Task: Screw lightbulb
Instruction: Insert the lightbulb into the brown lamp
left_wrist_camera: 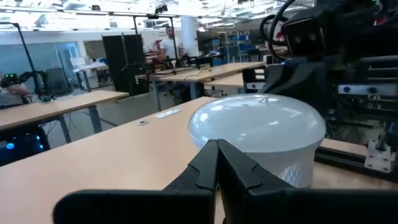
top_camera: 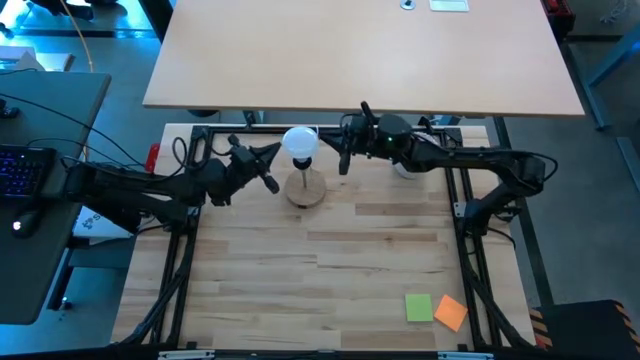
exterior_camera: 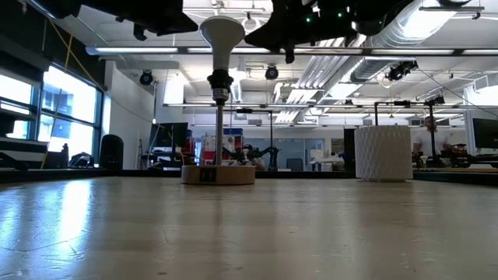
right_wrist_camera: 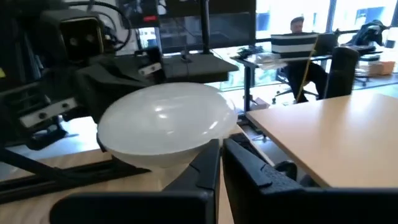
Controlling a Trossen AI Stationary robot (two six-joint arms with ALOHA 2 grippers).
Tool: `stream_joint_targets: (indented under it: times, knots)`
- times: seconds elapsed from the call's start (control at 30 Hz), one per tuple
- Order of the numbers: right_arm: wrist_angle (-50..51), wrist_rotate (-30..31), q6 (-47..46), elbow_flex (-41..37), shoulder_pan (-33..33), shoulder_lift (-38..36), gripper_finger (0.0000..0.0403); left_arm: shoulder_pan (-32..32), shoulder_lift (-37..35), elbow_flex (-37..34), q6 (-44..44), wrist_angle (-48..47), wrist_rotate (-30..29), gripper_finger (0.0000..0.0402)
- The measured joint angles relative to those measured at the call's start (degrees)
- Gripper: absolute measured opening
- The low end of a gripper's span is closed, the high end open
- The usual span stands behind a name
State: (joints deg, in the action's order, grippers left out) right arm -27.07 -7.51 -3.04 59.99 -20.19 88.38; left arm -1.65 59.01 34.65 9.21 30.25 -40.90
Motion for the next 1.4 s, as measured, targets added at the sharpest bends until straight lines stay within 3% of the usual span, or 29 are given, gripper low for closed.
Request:
stream_joint_targets:
  times: [0.33,0.73,0.83,1.1,1.3,1.4]
  knots:
    - [-0.1,0.0,-0.5,0.0,2.9,0.0,0.0016,-2.2,2.1,0.0,-1.3,1.5,-1.4,0.0000]
    - [-0.6,-0.1,0.5,0.0,5.7,0.4,0.0016,-6.0,4.7,0.1,-4.3,4.9,1.9,0.0000]
    - [1.3,-0.1,4.4,0.0,6.4,0.4,0.0016,-6.3,4.8,0.1,-4.2,4.2,2.0,0.0000]
    - [9.8,0.3,10.3,-0.1,5.8,-3.6,0.0016,-3.5,-0.2,0.0,-1.6,0.2,-3.4,0.0000]
    - [10.1,7.7,9.8,0.0,4.4,-5.8,0.0016,1.2,-2.4,0.1,-1.6,-2.8,-3.7,0.0000]
    - [8.4,7.5,8.4,0.0,3.0,-4.9,0.0016,3.3,-1.9,0.1,-2.0,-2.1,-1.4,0.0000]
